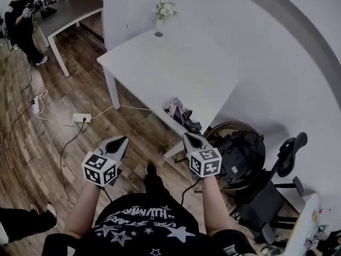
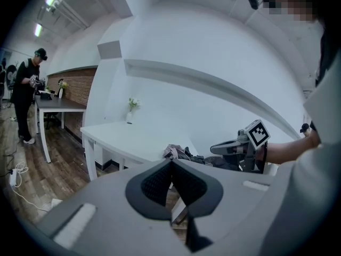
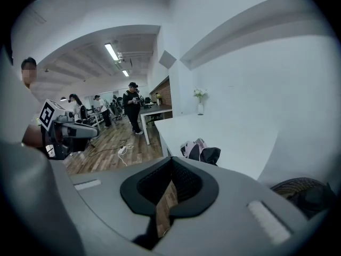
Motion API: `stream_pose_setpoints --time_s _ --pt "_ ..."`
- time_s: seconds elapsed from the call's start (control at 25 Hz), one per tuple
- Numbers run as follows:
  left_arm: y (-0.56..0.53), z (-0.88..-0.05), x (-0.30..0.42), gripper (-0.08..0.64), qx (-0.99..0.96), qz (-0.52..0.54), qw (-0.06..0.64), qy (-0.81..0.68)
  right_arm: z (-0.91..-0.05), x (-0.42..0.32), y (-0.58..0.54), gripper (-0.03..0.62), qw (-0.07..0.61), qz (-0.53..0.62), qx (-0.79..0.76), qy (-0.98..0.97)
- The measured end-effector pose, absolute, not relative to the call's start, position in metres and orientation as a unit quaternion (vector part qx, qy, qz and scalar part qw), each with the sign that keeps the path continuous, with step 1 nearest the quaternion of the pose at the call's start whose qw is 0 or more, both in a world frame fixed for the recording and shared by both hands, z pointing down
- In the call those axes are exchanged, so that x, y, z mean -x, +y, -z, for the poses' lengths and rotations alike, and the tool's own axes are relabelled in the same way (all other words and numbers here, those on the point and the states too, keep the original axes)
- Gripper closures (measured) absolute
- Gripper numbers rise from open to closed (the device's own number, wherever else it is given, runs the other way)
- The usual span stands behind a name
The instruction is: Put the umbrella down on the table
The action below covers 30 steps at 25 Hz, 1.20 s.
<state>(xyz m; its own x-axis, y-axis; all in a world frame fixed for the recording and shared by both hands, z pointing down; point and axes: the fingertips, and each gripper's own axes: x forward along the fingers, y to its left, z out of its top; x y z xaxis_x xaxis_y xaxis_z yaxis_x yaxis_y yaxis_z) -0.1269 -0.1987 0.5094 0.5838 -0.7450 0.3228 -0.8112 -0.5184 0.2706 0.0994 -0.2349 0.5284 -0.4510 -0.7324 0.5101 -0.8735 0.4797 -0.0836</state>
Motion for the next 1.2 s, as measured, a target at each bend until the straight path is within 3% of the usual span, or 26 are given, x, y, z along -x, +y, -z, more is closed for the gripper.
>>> stream_pose_setpoints --time_s 1.2 --pt "-0.098 -0.524 0.160 0.557 -0.871 -0.087 0.212 -0.435 -0.555 -0.062 -0.112 0.578 0.223 -0.200 -0.491 -0.818"
